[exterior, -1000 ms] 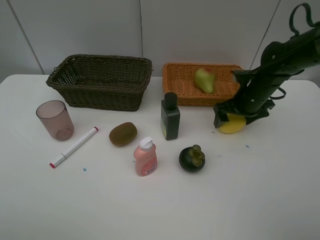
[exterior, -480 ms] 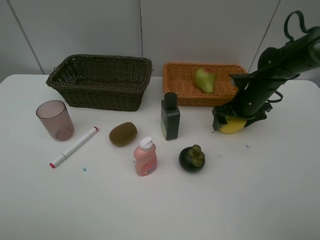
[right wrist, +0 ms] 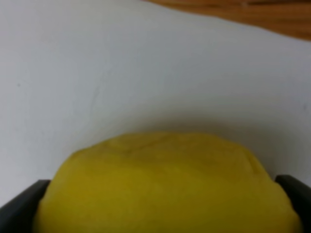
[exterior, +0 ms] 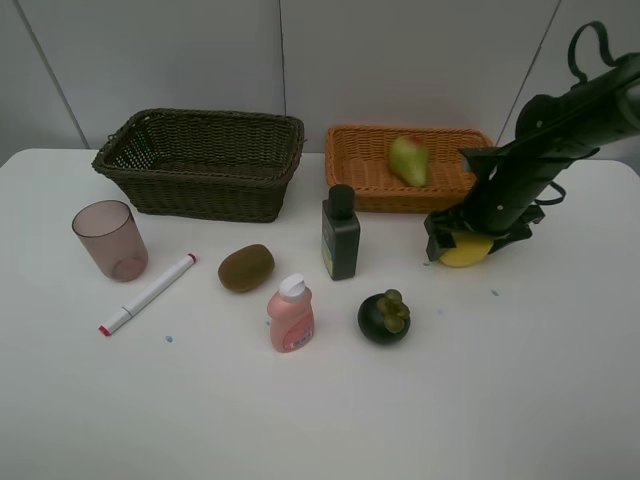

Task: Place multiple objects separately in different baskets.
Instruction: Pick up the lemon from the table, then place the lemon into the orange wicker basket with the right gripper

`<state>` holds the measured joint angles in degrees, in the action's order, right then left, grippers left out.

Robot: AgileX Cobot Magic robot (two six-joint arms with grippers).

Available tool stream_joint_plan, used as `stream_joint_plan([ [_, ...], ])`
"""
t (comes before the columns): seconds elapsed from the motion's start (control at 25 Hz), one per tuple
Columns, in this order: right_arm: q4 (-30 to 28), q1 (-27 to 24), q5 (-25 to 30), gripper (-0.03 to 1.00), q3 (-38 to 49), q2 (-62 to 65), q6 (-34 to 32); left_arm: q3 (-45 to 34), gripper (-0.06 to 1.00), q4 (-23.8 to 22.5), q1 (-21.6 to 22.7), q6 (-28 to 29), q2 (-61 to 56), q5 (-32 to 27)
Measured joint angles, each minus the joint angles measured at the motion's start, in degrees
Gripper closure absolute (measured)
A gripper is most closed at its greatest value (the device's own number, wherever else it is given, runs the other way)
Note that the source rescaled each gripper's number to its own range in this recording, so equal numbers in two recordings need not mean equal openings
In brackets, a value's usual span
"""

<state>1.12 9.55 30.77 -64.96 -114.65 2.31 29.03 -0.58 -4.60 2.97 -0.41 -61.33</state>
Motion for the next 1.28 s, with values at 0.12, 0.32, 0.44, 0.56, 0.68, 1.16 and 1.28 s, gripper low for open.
stream_joint_plan([
  [0.12,0.00,0.00,0.00,0.05,0.00,0.00,0.00,0.00,0.20,0.00,0.00,0.00,0.00,0.00],
  [0.32,0.00,0.00,0.13,0.05,0.00,1.04,0.00,0.00,0.20,0.00,0.00,0.00,0.00,0.00],
  [0.44,0.00,0.00,0.68,0.05,0.00,4.66,0.00,0.00,0.20,0.00,0.00,0.00,0.00,0.00],
  [0.56,0.00,0.00,2.71,0.05,0.00,8.89,0.00,0.00,0.20,0.00,0.00,0.00,0.00,0.00],
  [0.68,0.00,0.00,5.21,0.05,0.05,12.56,0.00,0.00,0.20,0.00,0.00,0.00,0.00,0.00],
  [1.16,-1.46,0.00,3.79,0.05,-7.85,15.22,0.00,0.00,0.20,0.00,0.00,0.00,0.00,0.00],
  [1.28,-2.00,0.00,3.30,0.05,-12.80,12.86,0.00,0.00,0.20,0.00,0.00,0.00,0.00,0.00],
])
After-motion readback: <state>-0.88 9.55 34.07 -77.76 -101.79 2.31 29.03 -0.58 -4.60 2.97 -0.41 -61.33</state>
